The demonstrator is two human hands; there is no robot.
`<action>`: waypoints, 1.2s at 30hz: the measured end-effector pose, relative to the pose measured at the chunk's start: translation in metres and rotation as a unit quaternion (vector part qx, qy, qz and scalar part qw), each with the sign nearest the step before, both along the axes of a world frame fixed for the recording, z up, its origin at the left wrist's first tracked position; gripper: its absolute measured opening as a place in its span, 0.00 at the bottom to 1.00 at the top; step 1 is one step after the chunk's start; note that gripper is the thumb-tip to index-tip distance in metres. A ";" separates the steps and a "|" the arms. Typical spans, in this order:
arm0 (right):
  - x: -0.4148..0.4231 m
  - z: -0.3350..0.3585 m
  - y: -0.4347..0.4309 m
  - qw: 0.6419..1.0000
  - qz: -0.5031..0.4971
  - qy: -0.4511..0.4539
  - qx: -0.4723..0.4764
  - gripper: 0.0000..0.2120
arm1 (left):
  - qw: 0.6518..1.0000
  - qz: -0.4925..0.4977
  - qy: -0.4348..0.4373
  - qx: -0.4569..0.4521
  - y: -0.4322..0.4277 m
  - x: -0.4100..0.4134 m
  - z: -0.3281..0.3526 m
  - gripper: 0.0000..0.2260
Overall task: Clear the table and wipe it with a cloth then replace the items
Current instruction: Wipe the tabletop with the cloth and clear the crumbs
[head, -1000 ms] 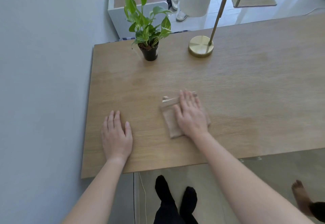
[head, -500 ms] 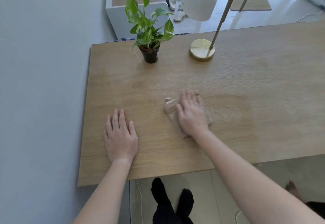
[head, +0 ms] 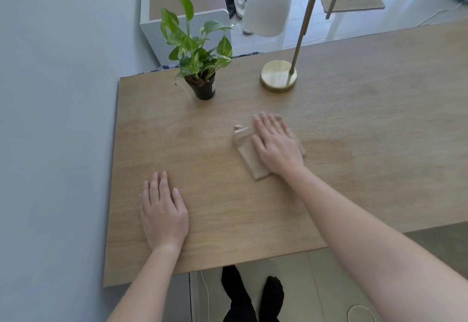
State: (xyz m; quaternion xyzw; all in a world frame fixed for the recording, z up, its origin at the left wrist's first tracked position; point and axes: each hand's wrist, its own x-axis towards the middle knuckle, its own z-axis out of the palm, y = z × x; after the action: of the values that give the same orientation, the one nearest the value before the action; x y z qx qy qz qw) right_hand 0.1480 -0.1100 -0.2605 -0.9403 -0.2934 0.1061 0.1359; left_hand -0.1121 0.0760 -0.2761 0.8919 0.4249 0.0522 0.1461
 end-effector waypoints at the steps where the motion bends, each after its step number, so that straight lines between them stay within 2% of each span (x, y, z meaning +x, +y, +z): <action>1: 0.013 0.001 -0.018 1.000 -0.022 0.001 -0.005 0.31 | 1.000 0.002 0.000 0.001 0.000 0.001 0.001 0.25; 7: 0.043 0.007 -0.135 0.990 -0.131 0.006 -0.054 0.32 | 1.000 0.006 -0.002 -0.001 -0.001 0.002 0.003 0.24; 12: 0.004 0.006 -0.187 0.980 -0.191 0.021 -0.061 0.36 | 1.000 0.004 0.003 0.005 -0.002 0.003 0.004 0.24; 15: -0.039 0.003 -0.172 0.980 -0.188 0.018 -0.055 0.36 | 1.000 0.000 0.006 0.008 -0.002 0.002 0.004 0.25; 20: -0.105 0.000 -0.099 0.996 -0.081 0.018 -0.031 0.32 | 1.000 0.000 0.008 0.012 -0.004 0.004 0.002 0.25; 26: -0.047 0.001 -0.035 1.000 -0.024 0.015 -0.011 0.29 | 1.000 0.000 0.007 0.015 -0.005 0.004 0.001 0.25; 29: -0.020 -0.001 -0.021 0.998 -0.059 0.015 -0.015 0.30 | 1.000 0.002 0.008 0.016 -0.003 0.003 0.000 0.25; 33: -0.022 -0.002 -0.019 0.995 -0.094 0.015 -0.008 0.29 | 1.000 0.004 0.009 0.018 -0.003 0.001 0.000 0.25; 36: -0.042 -0.002 -0.045 0.999 -0.029 0.012 -0.014 0.28 | 1.000 0.002 0.009 0.017 -0.003 -0.001 0.001 0.25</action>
State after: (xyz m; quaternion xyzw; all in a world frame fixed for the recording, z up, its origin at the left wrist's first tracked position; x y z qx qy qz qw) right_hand 0.1057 -0.1548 -0.2621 -0.9488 -0.2631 0.1171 0.1295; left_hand -0.1130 0.0735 -0.2755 0.8937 0.4271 0.0524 0.1268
